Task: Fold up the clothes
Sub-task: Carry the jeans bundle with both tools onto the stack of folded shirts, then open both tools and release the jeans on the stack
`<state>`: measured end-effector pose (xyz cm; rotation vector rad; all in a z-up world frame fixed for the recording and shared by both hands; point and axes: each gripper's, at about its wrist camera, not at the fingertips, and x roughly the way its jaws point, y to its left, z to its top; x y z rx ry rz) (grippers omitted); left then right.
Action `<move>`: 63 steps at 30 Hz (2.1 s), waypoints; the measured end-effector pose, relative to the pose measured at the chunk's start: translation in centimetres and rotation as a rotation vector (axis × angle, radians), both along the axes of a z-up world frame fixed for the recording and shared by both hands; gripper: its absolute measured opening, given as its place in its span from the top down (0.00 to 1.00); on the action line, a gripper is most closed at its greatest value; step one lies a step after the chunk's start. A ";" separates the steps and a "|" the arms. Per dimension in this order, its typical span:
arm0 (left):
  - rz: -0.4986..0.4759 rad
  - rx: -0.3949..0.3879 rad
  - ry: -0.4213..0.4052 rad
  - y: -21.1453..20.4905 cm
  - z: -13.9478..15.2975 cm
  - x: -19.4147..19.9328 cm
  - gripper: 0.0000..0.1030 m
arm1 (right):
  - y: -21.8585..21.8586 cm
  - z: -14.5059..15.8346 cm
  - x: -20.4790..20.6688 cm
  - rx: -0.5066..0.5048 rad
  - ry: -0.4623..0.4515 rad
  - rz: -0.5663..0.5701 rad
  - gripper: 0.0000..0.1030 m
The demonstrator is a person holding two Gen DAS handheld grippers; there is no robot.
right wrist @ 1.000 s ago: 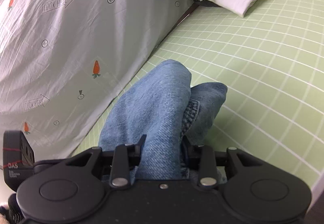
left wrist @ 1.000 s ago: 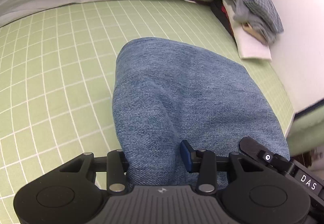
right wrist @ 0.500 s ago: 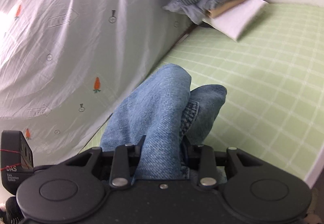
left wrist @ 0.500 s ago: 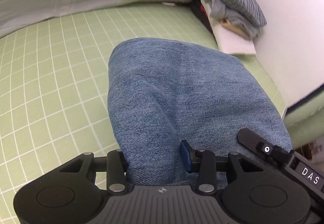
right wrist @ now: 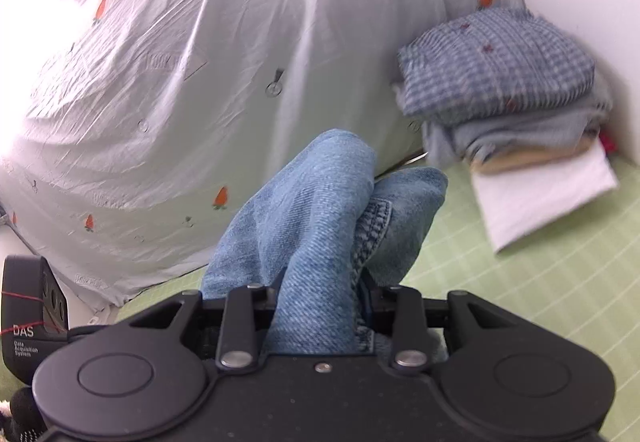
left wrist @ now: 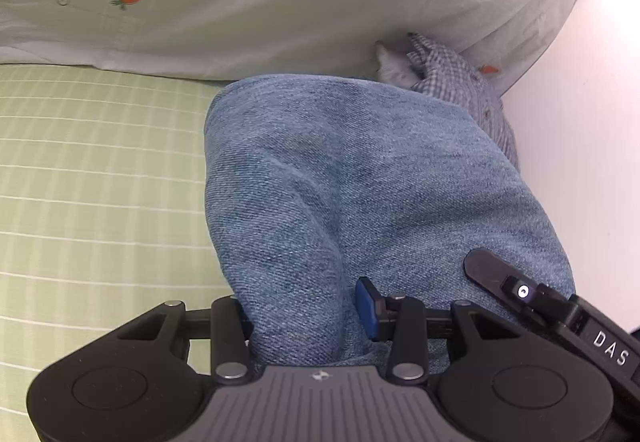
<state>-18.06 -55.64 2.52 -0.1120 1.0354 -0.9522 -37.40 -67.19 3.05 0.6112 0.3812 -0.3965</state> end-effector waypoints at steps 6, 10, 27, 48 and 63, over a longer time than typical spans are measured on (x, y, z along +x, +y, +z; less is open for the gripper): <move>-0.054 -0.116 -0.008 -9.6 3.9 -0.9 0.59 | -8.1 4.0 -2.8 -0.077 -0.066 -0.064 0.67; -0.099 -0.223 -0.088 -16.9 8.2 0.7 0.59 | -13.6 7.7 -3.1 -0.160 -0.157 -0.129 0.67; -0.038 -0.242 -0.107 -37.3 0.1 15.3 0.04 | -38.8 -3.6 7.9 -0.025 -0.184 -0.487 0.16; -0.044 -0.074 -0.518 -19.3 4.4 2.1 0.00 | -21.4 -0.8 -1.1 -0.221 0.145 -0.407 0.00; -0.198 0.154 -0.426 -5.9 -0.8 -9.6 0.00 | -3.3 -3.1 -9.6 -0.198 0.310 -0.410 0.00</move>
